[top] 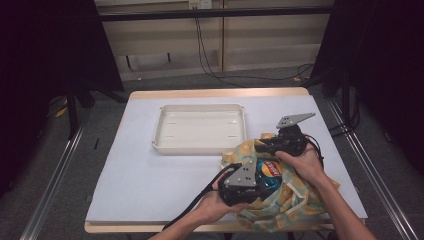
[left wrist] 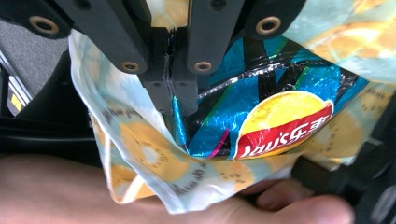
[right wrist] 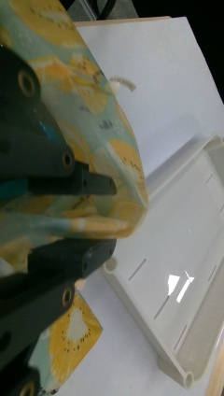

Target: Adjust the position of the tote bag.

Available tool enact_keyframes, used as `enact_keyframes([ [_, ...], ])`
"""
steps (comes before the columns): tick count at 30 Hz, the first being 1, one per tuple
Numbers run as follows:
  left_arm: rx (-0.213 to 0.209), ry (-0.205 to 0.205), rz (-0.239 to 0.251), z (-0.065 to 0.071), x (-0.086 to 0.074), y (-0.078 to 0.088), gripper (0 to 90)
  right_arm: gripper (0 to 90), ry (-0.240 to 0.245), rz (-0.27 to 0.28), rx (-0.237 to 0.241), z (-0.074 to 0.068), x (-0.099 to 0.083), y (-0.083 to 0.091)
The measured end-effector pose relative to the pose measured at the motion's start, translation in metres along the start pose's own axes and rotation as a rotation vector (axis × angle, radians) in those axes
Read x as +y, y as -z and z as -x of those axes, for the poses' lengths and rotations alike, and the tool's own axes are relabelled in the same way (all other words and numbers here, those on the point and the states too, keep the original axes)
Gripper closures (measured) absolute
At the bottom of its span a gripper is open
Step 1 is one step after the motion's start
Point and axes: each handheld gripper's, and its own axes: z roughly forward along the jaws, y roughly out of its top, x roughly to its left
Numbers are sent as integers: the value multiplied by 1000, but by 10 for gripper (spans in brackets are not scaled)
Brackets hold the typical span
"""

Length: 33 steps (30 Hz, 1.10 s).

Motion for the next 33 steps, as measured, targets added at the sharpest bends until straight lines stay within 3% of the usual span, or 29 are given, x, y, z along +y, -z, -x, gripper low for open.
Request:
enact_keyframes([
  [4,21,2,-14,-5,-3,5,887,539,18,27,-4,-7,7,6],
  [11,35,45,6,-11,-8,8,886,525,36,77,-24,-16,17,17],
  [14,48,73,6,-17,-12,11,884,633,32,97,-23,-17,15,28],
  [16,55,77,0,-19,-14,12,883,686,39,103,27,-19,14,32],
  [17,55,77,0,-19,-14,12,883,686,39,103,27,-19,14,32],
  [19,50,78,4,-21,-15,12,883,706,52,75,48,-22,13,32],
  [20,58,70,-4,-19,-14,12,884,679,50,29,72,-22,10,26],
  [24,51,40,-14,-16,-13,11,884,522,30,-53,58,-18,3,10],
  [33,56,7,-39,-11,-13,7,885,334,-26,-143,42,-10,-7,-4],
])
